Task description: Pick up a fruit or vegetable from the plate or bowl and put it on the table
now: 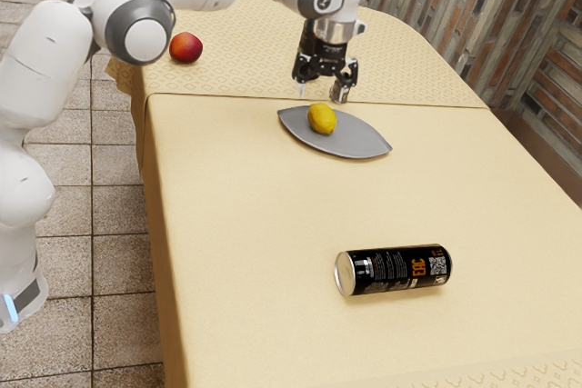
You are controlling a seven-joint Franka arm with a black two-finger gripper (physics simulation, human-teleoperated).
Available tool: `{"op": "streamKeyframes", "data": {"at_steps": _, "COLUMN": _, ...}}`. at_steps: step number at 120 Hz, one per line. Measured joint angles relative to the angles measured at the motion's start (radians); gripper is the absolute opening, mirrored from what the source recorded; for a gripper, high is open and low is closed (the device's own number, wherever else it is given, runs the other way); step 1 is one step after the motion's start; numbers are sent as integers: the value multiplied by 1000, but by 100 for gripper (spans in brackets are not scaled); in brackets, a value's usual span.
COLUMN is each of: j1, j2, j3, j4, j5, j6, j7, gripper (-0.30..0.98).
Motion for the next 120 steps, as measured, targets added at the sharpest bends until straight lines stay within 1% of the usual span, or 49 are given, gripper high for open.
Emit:
{"op": "streamKeyframes", "data": {"at_steps": 33, "j1": 1, "j2": 18, "j3": -2, "j4": -5, "j5": -1, "j6": 7, "j7": 16, "gripper": 69}}
{"op": "streamKeyframes", "data": {"at_steps": 120, "j1": 15, "j2": 80, "j3": 1, "j4": -13, "j5": -4, "j6": 90, "j7": 35, "gripper": 69}}
